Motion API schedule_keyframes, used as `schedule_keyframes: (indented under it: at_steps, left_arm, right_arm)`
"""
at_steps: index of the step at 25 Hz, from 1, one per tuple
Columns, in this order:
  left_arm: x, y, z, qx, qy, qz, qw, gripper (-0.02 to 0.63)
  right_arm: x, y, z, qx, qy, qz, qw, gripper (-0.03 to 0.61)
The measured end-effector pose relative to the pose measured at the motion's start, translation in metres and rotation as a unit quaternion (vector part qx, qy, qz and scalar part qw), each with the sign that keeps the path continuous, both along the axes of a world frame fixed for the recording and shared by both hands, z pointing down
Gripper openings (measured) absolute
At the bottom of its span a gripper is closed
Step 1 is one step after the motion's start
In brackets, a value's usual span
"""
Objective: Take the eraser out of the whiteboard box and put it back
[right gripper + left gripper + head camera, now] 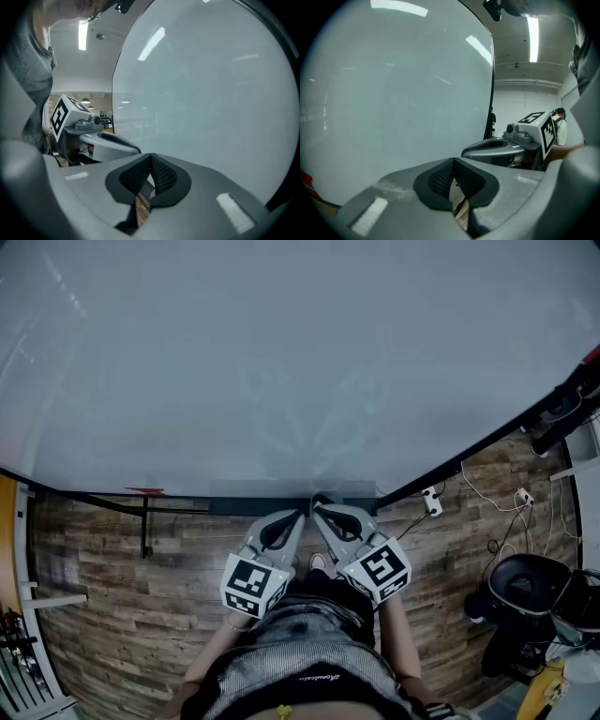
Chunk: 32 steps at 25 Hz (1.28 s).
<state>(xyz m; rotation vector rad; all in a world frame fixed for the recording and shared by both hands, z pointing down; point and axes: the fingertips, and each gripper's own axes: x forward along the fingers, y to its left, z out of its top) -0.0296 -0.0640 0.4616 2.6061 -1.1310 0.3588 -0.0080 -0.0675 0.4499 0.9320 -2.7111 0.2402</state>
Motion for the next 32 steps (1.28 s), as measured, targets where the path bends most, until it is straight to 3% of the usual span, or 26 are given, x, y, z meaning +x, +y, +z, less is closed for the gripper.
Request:
schedule_keyframes:
  at_steps: [7, 13, 24, 32]
  left_arm:
    - [0.000, -0.010, -0.039, 0.049, 0.024, -0.008, 0.9985, 0.002]
    - [-0.005, -0.021, -0.065, 0.084, 0.030, -0.015, 0.9959, 0.002]
    - [-0.011, -0.027, -0.082, 0.105, 0.044, -0.037, 0.9929, 0.002]
    - [-0.011, -0.026, -0.081, 0.096, 0.046, -0.039, 0.9936, 0.002]
  right_arm:
    - [-0.007, -0.006, -0.042, 0.049, -0.076, -0.026, 0.996, 0.002]
    - [-0.010, -0.017, -0.072, 0.067, -0.110, -0.031, 0.991, 0.002]
    - [-0.016, -0.020, -0.088, 0.086, -0.118, -0.029, 0.989, 0.002]
    - [-0.014, -0.020, -0.084, 0.085, -0.114, -0.014, 0.990, 0.002]
